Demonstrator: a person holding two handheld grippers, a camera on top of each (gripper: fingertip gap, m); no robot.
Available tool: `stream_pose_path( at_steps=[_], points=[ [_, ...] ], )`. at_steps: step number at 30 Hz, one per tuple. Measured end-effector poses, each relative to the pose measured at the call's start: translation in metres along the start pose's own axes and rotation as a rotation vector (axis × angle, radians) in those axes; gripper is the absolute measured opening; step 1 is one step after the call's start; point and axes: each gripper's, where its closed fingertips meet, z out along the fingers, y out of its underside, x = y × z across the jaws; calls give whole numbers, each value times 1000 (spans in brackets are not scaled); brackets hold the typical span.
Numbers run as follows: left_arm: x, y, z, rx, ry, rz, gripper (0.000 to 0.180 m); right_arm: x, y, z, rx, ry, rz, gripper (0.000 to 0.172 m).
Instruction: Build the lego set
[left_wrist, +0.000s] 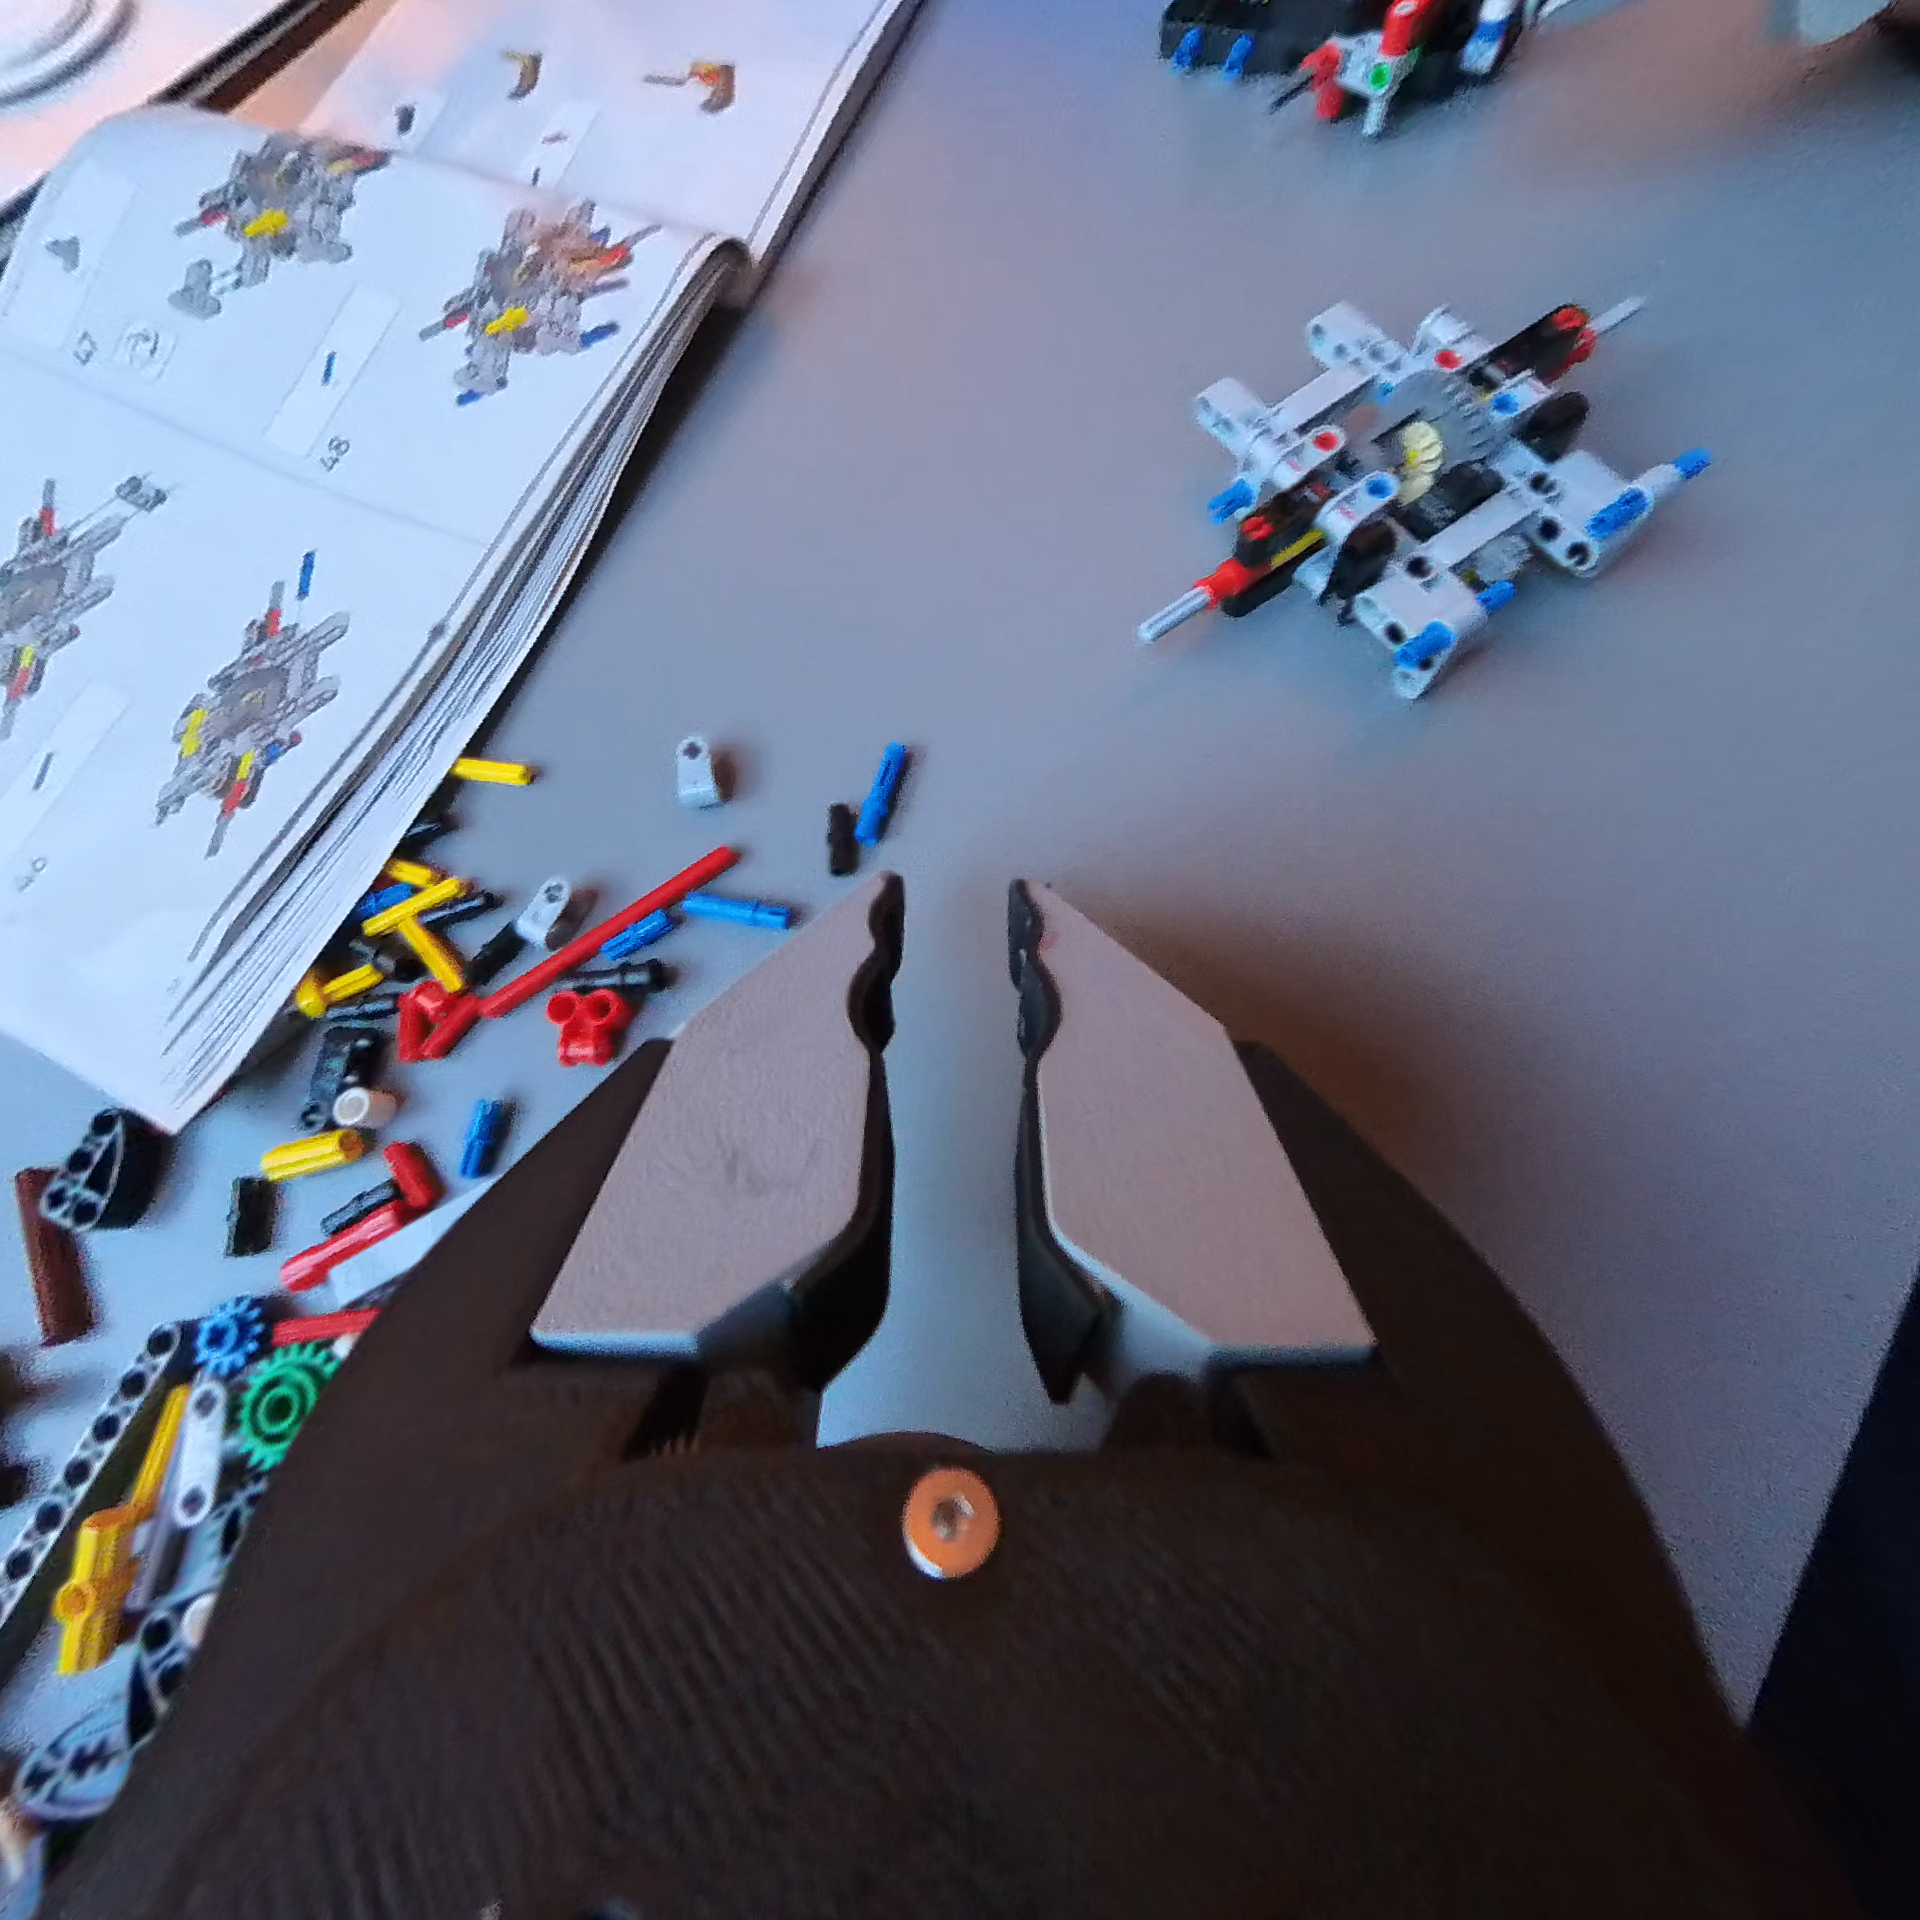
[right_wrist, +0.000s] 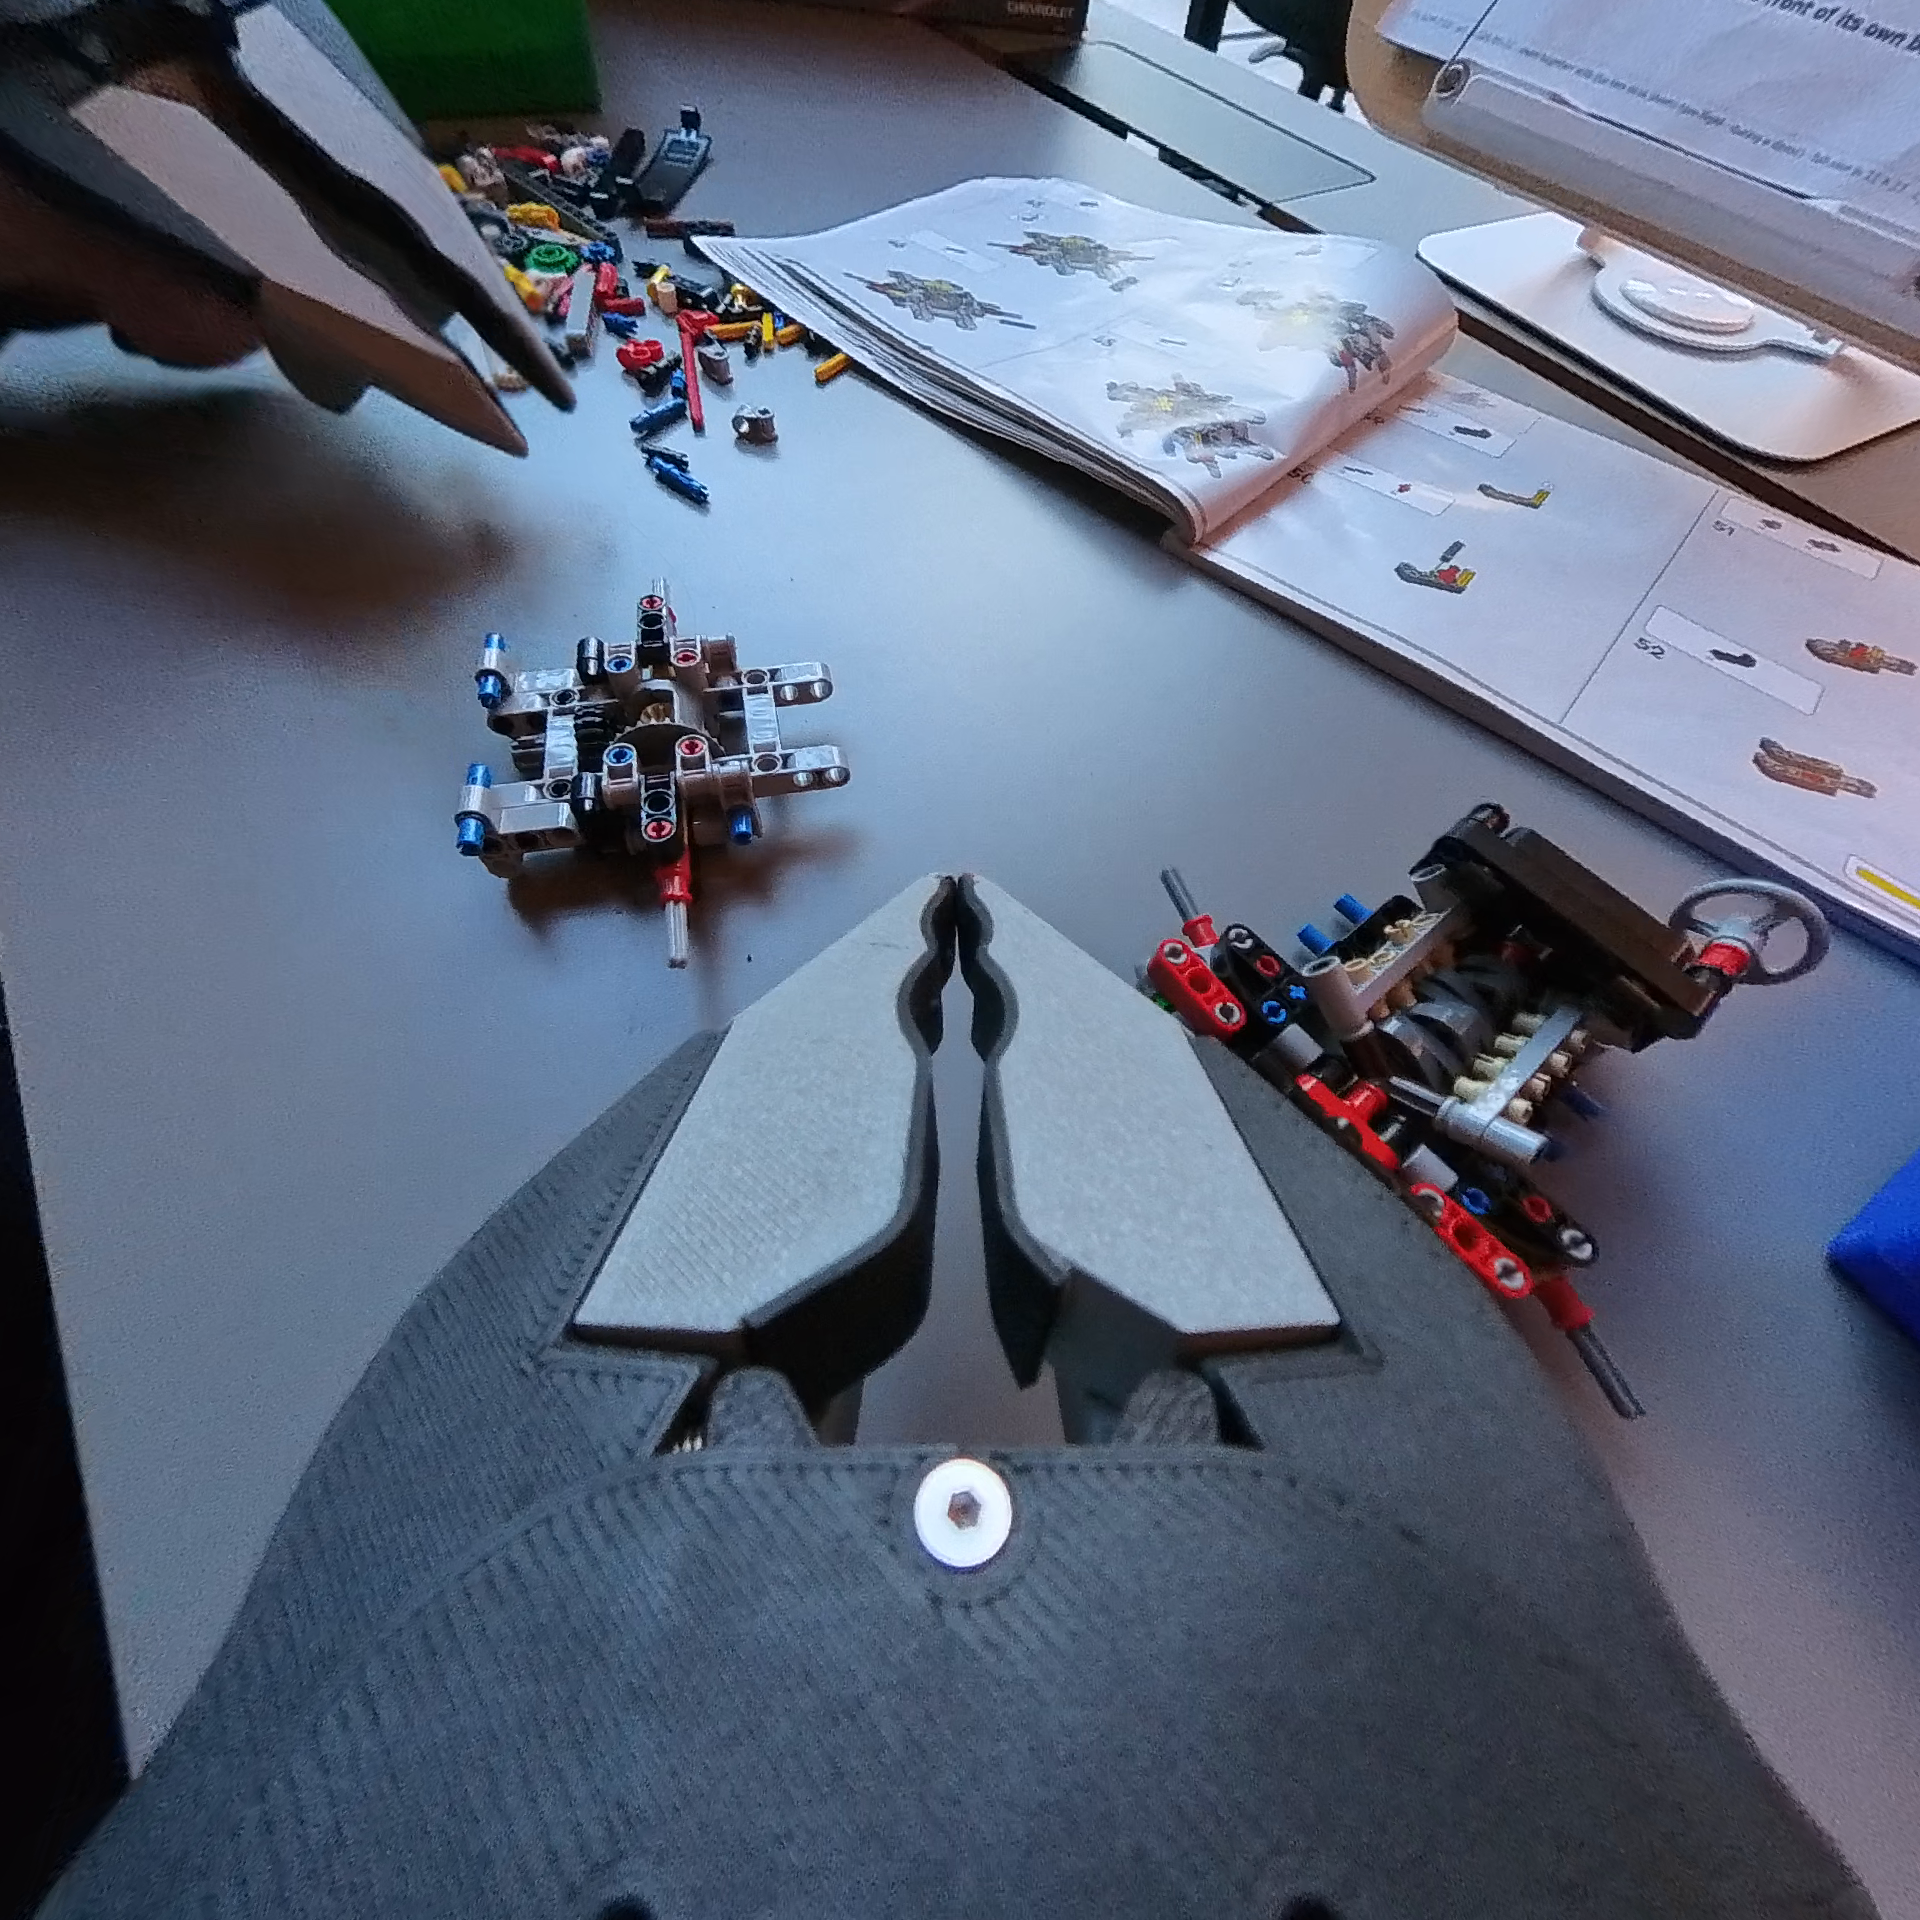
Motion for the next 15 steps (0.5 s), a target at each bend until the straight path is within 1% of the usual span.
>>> stream_pose_path(
  at_steps=[3, 8, 10, 12, 15],
  points=[
    [-6, -3, -1, -25, 12, -14, 17, 2, 0, -1, -3, 5, -2, 0],
    [-9, -17, 11, -80, 55, 79, 12, 4, 0, -4, 10, 7, 5, 0],
    [-9, -16, 21, -133, 79, 109, 13, 6, 0, -5, 19, 6, 7, 0],
    [-12, -14, 29, -178, 90, 116, 9, 6, 0, -6, 29, 6, 6, 0],
    [-11, -14, 34, -209, 106, 127, 7, 5, -1, -7, 35, -2, 5, 0]
  ],
)
